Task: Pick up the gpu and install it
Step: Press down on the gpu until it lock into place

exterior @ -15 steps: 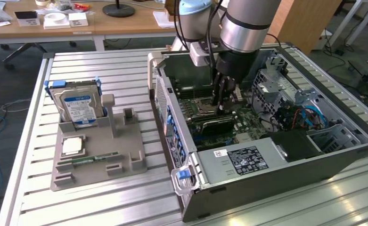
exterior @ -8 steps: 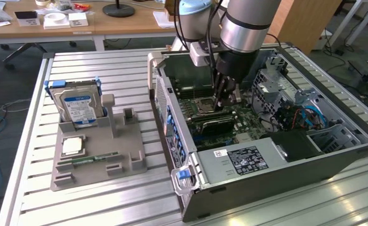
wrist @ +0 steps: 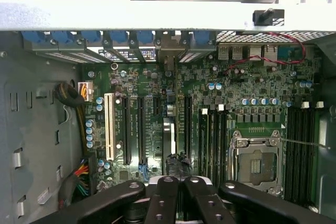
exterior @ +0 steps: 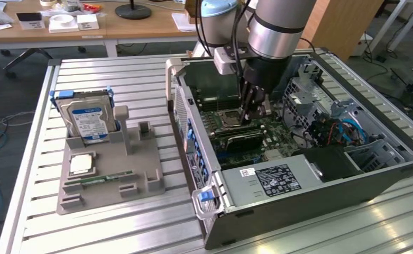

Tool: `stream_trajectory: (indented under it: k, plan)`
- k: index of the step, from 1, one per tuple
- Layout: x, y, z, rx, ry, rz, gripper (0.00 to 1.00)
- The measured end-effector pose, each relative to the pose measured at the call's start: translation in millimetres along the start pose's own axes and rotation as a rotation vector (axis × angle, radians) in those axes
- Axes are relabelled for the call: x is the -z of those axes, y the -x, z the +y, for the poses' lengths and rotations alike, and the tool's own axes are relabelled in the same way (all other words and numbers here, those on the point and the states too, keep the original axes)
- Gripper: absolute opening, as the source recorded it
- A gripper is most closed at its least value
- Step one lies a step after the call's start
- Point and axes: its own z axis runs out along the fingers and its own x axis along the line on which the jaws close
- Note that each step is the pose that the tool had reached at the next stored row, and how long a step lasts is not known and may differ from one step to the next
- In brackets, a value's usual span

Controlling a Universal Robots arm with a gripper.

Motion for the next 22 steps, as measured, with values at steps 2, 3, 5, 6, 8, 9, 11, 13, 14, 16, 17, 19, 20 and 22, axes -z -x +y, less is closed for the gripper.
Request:
stream_trajectory:
  k: [2,3,5,6,8,9,11,13,14,16,17,19,20,22]
  plan:
    - [-2.3,-0.1,-0.2,0.0,0.0,0.0002,0.11]
    - [-4.2,-0.1,-0.2,0.0,0.0,0.0001,0.11]
    - [-7.8,-0.3,-0.2,0.0,0.0,0.0,0.11]
    - [-9.6,-0.4,-0.2,0.0,0.0,0.0001,0.11]
    - [-13.3,-0.5,-0.2,0.001,0.0,0.0,0.11]
    - [-15.1,-0.6,-0.2,0.001,0.0001,0.0001,0.11]
    - [-18.3,-0.7,-0.1,0.001,0.0,0.0001,0.11]
    - [-20.2,-0.7,-0.1,0.001,0.0,0.0,0.11]
    - [-20.7,-0.5,-0.2,0.001,0.0001,0.0002,0.11]
    - [-21.5,0.3,-0.1,0.001,0.0,0.0001,0.11]
    - [-21.8,0.9,-0.1,0.002,0.0,0.0,0.11]
    - [-22.2,1.9,-0.1,0.003,0.0001,0.0001,0.11]
    - [-22.7,2.2,-0.1,0.006,0.0002,-0.0001,0.11]
    - [-23.6,2.9,0.0,0.018,0.0007,-0.0001,0.11]
